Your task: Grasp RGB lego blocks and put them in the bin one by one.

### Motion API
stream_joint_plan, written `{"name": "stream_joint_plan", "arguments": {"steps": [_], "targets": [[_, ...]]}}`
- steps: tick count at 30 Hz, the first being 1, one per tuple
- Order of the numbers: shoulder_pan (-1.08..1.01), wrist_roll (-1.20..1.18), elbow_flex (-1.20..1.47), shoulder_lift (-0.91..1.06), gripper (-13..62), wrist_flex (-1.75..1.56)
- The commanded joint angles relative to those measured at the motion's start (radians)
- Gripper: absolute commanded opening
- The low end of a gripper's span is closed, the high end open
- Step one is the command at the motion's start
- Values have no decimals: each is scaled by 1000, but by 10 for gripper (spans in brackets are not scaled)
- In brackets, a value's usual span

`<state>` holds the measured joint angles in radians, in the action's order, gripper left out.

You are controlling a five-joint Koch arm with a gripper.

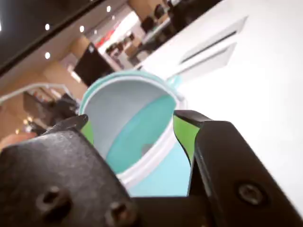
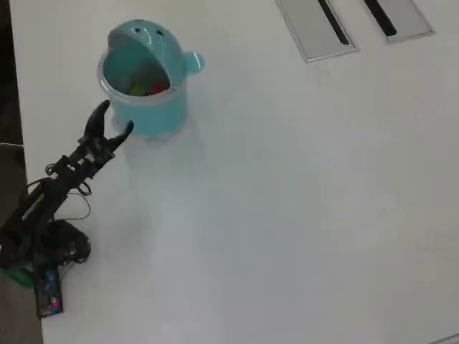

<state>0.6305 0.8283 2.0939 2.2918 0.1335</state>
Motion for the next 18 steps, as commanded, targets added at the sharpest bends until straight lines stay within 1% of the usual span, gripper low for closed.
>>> {"name": "stream_joint_plan", "arguments": {"steps": [1, 8, 11, 18], "targets": [[-40, -26, -49, 75, 317, -137], [-186, -207, -32, 75, 317, -187], [-261, -319, -26, 75, 316, -206], [-391, -371, 109, 75, 316, -419]]}}
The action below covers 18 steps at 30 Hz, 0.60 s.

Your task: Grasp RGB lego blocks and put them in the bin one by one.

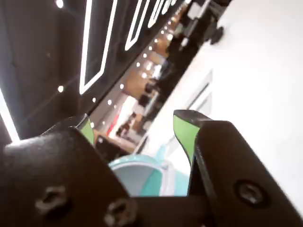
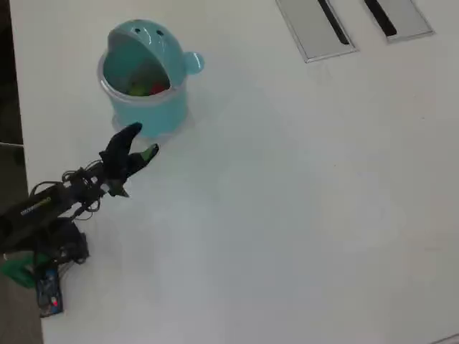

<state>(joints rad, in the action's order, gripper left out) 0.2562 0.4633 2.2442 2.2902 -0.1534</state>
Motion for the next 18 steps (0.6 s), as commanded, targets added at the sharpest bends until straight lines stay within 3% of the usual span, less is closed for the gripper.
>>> {"name": "stream_joint_plan", "arguments": {"steps": [1, 9, 18], "targets": [[-32, -17, -17, 77, 316, -161], [-193, -230, 94, 77, 314, -252], [-245, -272, 282, 77, 314, -443]]}}
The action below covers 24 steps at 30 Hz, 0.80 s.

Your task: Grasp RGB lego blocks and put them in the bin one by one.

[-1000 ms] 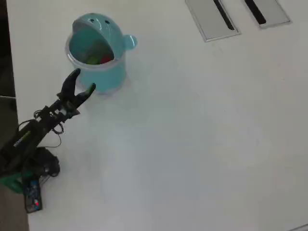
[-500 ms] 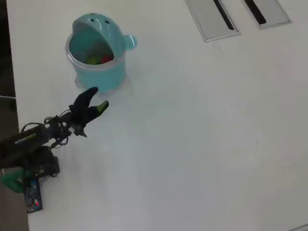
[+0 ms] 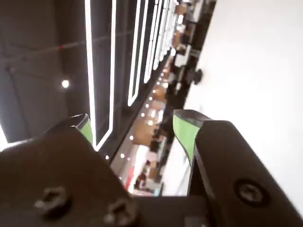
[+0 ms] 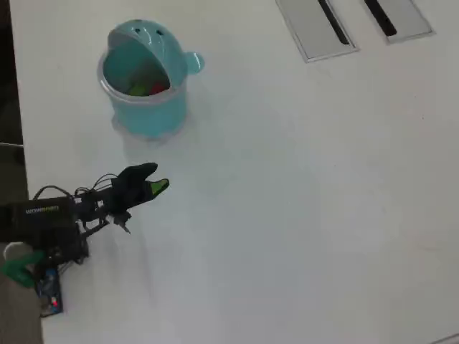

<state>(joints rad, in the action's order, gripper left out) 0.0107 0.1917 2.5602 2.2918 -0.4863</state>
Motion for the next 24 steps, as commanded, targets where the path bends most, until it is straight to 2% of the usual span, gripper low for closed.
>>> {"name": "stream_joint_plan", "arguments": {"steps": [1, 13, 24], "targets": [[0, 0, -6, 75, 314, -144], [-3, -44, 345, 72, 313, -377], [3, -133, 557, 71, 314, -425]]}}
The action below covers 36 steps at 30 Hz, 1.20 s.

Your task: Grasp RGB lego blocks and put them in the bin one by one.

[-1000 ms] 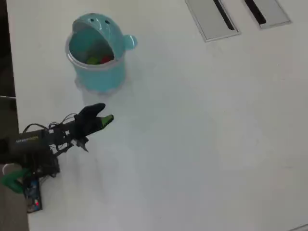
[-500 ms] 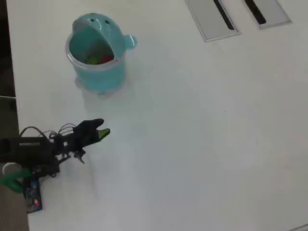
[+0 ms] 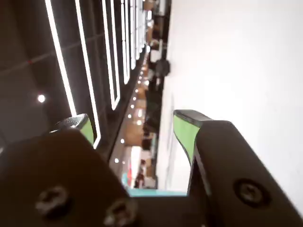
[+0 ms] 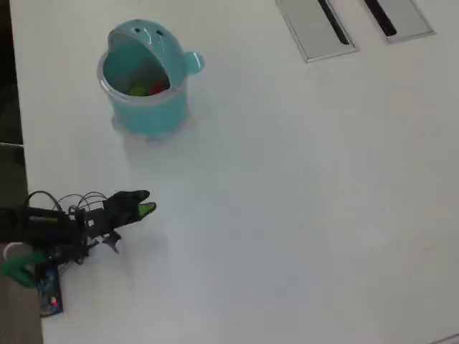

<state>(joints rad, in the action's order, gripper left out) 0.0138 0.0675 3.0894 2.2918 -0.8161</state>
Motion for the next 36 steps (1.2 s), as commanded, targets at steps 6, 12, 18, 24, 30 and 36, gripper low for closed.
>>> {"name": "stream_joint_plan", "arguments": {"steps": [6, 12, 18, 24, 30, 36], "targets": [[6, -44, 81, 67, 337, -57], [-12, -115, 81, 67, 348, 86], [-9, -106, 81, 67, 347, 244], [0, -101, 81, 66, 345, 354], [20, -101, 81, 66, 345, 446], [28, -94, 81, 66, 345, 520]]}}
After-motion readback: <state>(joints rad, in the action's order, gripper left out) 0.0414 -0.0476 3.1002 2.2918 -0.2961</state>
